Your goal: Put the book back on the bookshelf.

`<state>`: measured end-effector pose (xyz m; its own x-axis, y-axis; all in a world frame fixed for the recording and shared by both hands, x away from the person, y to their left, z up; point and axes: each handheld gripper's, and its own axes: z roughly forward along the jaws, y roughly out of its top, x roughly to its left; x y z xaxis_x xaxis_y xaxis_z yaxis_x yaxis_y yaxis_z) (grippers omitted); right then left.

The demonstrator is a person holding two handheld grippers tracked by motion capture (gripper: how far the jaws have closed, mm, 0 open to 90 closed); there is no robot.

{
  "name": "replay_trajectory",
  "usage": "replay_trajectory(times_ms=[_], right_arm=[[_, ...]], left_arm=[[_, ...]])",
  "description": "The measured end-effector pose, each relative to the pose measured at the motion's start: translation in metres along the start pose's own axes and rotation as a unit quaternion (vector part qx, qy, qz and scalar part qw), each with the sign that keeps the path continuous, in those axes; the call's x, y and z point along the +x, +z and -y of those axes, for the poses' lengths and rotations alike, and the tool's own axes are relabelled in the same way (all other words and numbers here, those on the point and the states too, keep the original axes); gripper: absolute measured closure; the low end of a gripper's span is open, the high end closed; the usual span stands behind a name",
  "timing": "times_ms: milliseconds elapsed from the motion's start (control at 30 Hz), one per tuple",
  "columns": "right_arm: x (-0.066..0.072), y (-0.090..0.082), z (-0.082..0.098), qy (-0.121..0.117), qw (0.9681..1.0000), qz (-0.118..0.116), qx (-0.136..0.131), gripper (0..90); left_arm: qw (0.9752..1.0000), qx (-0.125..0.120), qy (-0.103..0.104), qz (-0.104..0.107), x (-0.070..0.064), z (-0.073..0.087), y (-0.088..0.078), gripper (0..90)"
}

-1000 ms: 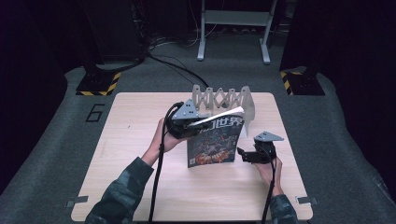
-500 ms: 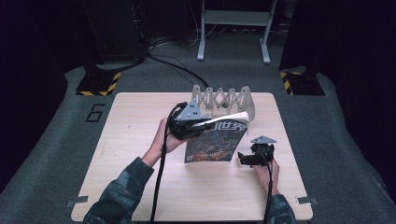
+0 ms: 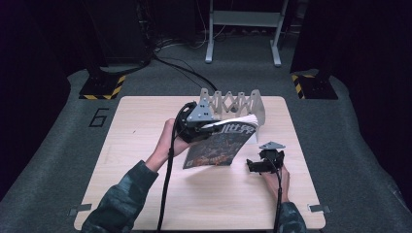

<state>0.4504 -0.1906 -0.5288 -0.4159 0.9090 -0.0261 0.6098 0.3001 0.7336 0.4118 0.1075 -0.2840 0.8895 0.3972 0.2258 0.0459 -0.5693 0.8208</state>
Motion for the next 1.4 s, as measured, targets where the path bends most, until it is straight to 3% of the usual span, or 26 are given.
replay_trajectory(times_ms=[267, 533, 800, 967, 1267, 1400], right_arm=[[-0.001, 0.001, -0.001, 0.009, 0.9999, -0.004, 0.006, 1.5], [-0.003, 0.002, -0.001, 0.008, 0.9999, -0.008, 0.004, 2.0], [-0.003, 0.002, -0.001, 0.008, 0.9999, -0.007, 0.001, 2.4], [-0.004, 0.001, -0.001, 0.011, 0.9999, -0.007, 0.009, 2.6], [-0.004, 0.001, -0.001, 0.010, 0.9999, -0.007, 0.008, 2.8], [-0.004, 0.002, -0.001, 0.016, 0.9998, -0.006, 0.003, 3.0]], left_arm=[[0.9996, 0.017, -0.016, -0.017, 0.011, -0.008, -0.010, 82.3], [0.9982, 0.042, -0.033, -0.028, 0.022, -0.014, -0.010, 82.2], [0.9966, 0.049, -0.047, -0.046, 0.030, -0.016, -0.009, 82.3], [0.9938, 0.044, -0.074, -0.070, 0.038, -0.012, -0.015, 82.5], [0.9891, 0.030, -0.100, -0.104, 0.053, -0.004, -0.022, 82.5], [0.9855, 0.018, -0.119, -0.119, 0.059, -0.002, -0.024, 82.5]])
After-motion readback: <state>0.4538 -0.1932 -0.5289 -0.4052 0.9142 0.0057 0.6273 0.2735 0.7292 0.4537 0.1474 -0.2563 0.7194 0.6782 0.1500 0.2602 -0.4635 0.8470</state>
